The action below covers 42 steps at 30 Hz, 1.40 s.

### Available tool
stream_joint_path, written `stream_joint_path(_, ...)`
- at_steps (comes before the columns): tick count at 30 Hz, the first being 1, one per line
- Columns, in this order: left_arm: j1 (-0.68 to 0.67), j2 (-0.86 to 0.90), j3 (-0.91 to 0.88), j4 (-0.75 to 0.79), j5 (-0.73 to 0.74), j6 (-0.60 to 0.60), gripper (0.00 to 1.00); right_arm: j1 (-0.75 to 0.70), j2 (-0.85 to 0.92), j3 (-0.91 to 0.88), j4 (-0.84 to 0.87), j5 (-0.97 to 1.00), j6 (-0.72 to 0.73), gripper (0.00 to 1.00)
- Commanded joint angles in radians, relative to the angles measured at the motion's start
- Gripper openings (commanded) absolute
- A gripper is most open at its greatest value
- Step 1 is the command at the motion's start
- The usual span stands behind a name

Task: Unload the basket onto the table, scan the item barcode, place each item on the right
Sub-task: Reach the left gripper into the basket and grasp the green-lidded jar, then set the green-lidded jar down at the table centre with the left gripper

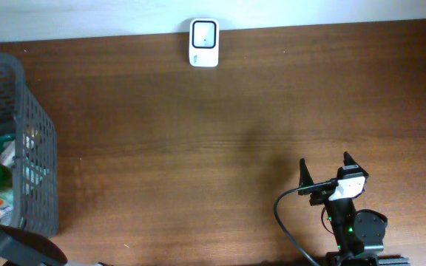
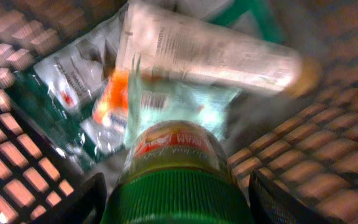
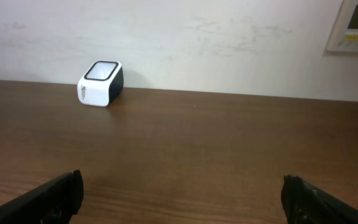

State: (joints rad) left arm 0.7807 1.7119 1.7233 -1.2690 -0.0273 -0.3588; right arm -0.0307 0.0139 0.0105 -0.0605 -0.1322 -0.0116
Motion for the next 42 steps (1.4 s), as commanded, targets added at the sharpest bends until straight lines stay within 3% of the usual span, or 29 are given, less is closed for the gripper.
stream_joint_path(1,-0.006,-0.02,0.335,-0.1,0.076,0.016,0.53,0.005,-0.007,-0.005,-0.005,-0.01,-0.007,0.98)
stream_joint_path(3,-0.05,-0.02,0.57,-0.194,0.188,0.016,0.53,0.005,-0.007,-0.005,-0.005,-0.01,-0.007,0.98)
stream_joint_path(5,-0.134,-0.024,0.689,-0.244,0.238,0.016,0.54,0.005,-0.007,-0.005,-0.005,-0.01,-0.007,0.98)
stream_joint_path(6,-0.269,-0.027,0.734,-0.266,0.241,0.016,0.54,0.005,-0.007,-0.005,-0.005,-0.01,-0.007,0.98)
stream_joint_path(12,-0.827,0.073,0.687,-0.281,0.066,0.019,0.54,0.005,-0.007,-0.005,-0.005,-0.01,-0.007,0.98)
stream_joint_path(18,-1.11,0.366,0.643,-0.217,0.048,0.008,0.54,0.005,-0.007,-0.005,-0.005,-0.01,-0.007,0.98)
stream_joint_path(22,-1.2,0.582,0.643,-0.141,0.047,-0.015,0.53,0.005,-0.007,-0.005,-0.005,-0.01,-0.007,0.98)
stream_joint_path(29,-1.284,0.777,0.643,-0.043,0.049,-0.053,0.54,0.005,-0.007,-0.005,-0.005,-0.01,-0.007,0.98)
stream_joint_path(31,-1.297,0.794,0.643,-0.042,0.048,-0.052,0.61,0.005,-0.007,-0.005,-0.005,-0.01,-0.007,0.98)
stream_joint_path(34,-1.3,0.794,0.643,-0.049,0.048,-0.052,0.87,0.005,-0.007,-0.005,-0.005,-0.01,-0.007,0.98)
stream_joint_path(37,-1.291,0.792,0.681,-0.053,0.049,-0.05,0.92,0.005,-0.007,-0.005,-0.005,-0.01,-0.007,0.98)
stream_joint_path(42,-1.182,0.752,1.231,-0.373,-0.028,-0.014,0.92,0.005,-0.007,-0.005,-0.005,-0.01,-0.007,0.98)
